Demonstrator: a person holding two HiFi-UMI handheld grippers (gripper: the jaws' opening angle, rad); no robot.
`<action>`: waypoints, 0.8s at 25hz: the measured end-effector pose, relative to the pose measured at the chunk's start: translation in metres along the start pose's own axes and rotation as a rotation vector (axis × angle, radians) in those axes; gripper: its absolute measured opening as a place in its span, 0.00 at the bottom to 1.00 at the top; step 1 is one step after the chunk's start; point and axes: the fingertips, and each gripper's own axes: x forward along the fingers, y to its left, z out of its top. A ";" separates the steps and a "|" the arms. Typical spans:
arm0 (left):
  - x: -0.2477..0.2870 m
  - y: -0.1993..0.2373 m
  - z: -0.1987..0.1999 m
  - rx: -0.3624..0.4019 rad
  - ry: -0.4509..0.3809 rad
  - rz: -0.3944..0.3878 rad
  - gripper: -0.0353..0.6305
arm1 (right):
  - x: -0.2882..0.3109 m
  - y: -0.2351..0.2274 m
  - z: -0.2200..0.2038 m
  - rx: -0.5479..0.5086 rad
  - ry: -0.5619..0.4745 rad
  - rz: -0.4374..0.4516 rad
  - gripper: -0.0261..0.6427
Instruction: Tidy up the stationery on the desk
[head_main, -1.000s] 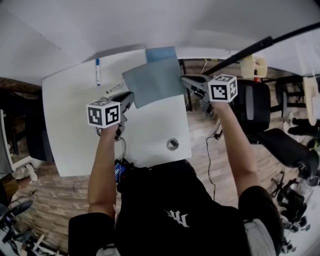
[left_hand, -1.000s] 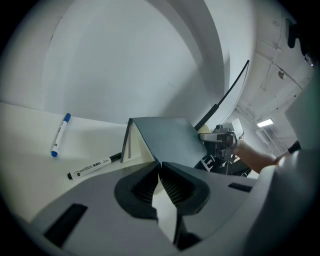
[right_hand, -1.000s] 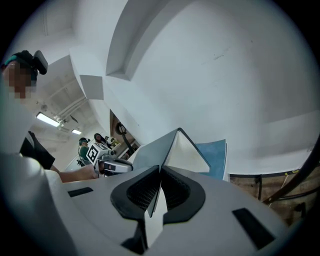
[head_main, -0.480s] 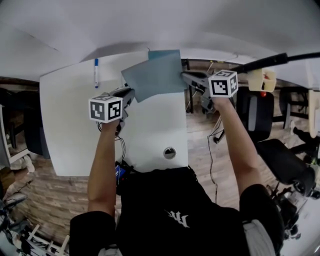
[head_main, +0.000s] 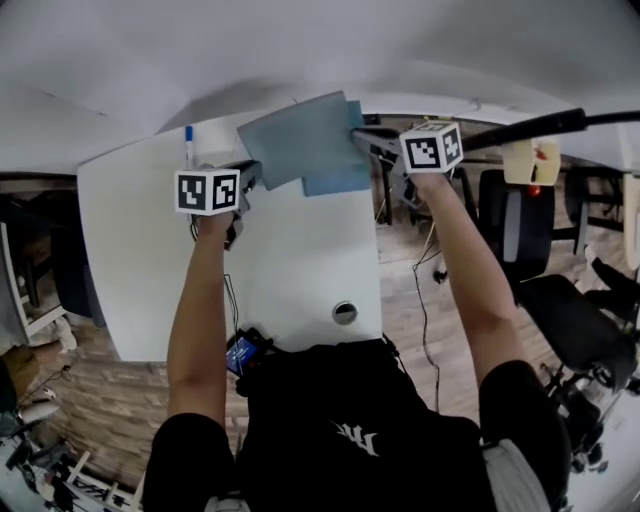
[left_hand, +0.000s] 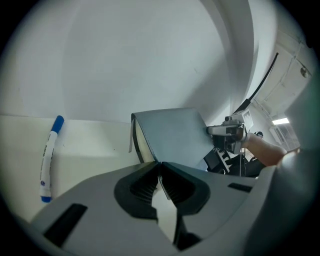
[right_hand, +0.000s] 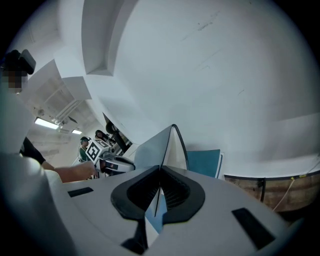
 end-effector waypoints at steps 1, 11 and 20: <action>0.003 0.003 0.001 0.000 0.009 0.002 0.09 | 0.002 -0.004 0.000 0.006 0.001 0.000 0.10; 0.021 0.019 0.005 0.006 0.074 0.025 0.11 | 0.015 -0.028 -0.003 0.048 0.018 -0.026 0.10; 0.029 0.025 0.007 0.016 0.108 0.037 0.12 | 0.025 -0.048 -0.010 0.024 0.082 -0.106 0.10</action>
